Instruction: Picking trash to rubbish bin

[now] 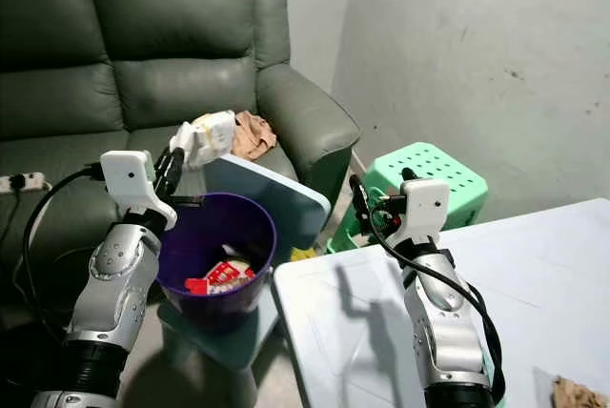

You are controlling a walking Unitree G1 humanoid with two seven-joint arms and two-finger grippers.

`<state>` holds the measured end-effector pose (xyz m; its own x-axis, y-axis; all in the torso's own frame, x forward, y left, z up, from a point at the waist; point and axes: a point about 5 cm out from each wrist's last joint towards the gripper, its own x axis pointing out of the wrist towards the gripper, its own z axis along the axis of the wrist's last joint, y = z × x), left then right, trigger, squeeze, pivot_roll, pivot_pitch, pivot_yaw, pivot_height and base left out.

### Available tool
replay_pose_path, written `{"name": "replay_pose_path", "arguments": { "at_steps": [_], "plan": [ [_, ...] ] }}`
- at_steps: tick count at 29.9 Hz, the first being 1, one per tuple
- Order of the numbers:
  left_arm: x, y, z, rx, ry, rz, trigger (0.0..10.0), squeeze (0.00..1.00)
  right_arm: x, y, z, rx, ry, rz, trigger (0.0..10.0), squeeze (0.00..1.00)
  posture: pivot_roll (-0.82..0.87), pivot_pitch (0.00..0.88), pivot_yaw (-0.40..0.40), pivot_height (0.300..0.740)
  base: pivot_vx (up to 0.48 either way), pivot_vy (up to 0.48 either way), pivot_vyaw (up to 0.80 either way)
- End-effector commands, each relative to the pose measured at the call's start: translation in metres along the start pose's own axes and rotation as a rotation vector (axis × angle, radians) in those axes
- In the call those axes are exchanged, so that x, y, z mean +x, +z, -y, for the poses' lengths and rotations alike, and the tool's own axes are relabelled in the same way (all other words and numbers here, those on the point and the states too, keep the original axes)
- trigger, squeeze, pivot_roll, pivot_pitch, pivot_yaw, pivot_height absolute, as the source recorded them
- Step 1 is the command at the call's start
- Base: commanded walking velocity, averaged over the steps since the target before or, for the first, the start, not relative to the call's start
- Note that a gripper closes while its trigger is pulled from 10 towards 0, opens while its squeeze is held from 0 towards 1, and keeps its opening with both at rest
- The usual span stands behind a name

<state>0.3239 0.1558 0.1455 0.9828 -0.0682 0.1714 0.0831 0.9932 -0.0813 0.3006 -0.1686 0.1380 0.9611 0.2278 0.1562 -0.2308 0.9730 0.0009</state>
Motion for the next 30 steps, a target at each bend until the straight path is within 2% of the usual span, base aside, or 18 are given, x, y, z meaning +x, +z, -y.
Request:
{"name": "replay_pose_path", "arguments": {
  "at_steps": [1, 6, 9, 13, 19, 23, 26, 30],
  "plan": [
    [-0.003, 0.000, -0.006, 0.006, 0.015, 0.006, 10.0, 0.00, 0.001, 0.007, -0.003, 0.000, 0.031, 0.022, 10.0, 0.00, 0.05, 0.000, -0.105, 0.740, 0.000, 0.000, 0.00],
    [-0.011, -0.003, -0.012, 0.016, 0.017, -0.008, 10.0, 0.00, -0.001, 0.012, -0.003, -0.021, 0.113, 0.015, 10.0, 0.00, 0.05, 0.031, -0.118, 0.740, 0.000, 0.000, 0.00],
    [-0.019, -0.008, -0.016, 0.029, 0.005, -0.030, 10.0, 0.00, -0.001, 0.019, -0.005, -0.032, 0.198, 0.012, 10.0, 0.00, 0.06, 0.063, -0.131, 0.740, 0.000, 0.000, 0.00],
    [-0.029, -0.016, -0.020, 0.044, -0.001, -0.061, 10.0, 0.00, -0.001, 0.024, -0.005, -0.061, 0.247, 0.001, 10.0, 0.00, 0.06, 0.100, -0.149, 0.740, 0.000, 0.000, 0.00],
    [-0.045, -0.028, -0.026, 0.056, -0.001, -0.109, 10.0, 0.00, -0.008, 0.024, -0.010, -0.090, 0.370, -0.062, 10.0, 0.00, 0.05, 0.178, -0.188, 0.740, 0.000, 0.000, 0.00],
    [-0.048, -0.030, -0.027, 0.051, -0.005, -0.124, 10.0, 0.00, -0.012, 0.025, -0.013, -0.087, 0.413, -0.082, 10.0, 0.00, 0.04, 0.209, -0.206, 0.740, 0.000, 0.000, 0.00],
    [-0.052, -0.035, -0.028, 0.067, -0.030, -0.147, 10.0, 0.00, -0.021, 0.027, -0.019, -0.085, 0.490, -0.118, 10.0, 0.00, 0.02, 0.257, -0.234, 0.740, 0.000, 0.000, 0.00],
    [-0.054, -0.038, -0.030, 0.071, -0.047, -0.160, 10.0, 0.00, -0.026, 0.031, -0.019, -0.075, 0.515, -0.141, 10.0, 0.00, 0.00, 0.280, -0.252, 0.740, 0.000, 0.000, 0.00]
  ]
}}
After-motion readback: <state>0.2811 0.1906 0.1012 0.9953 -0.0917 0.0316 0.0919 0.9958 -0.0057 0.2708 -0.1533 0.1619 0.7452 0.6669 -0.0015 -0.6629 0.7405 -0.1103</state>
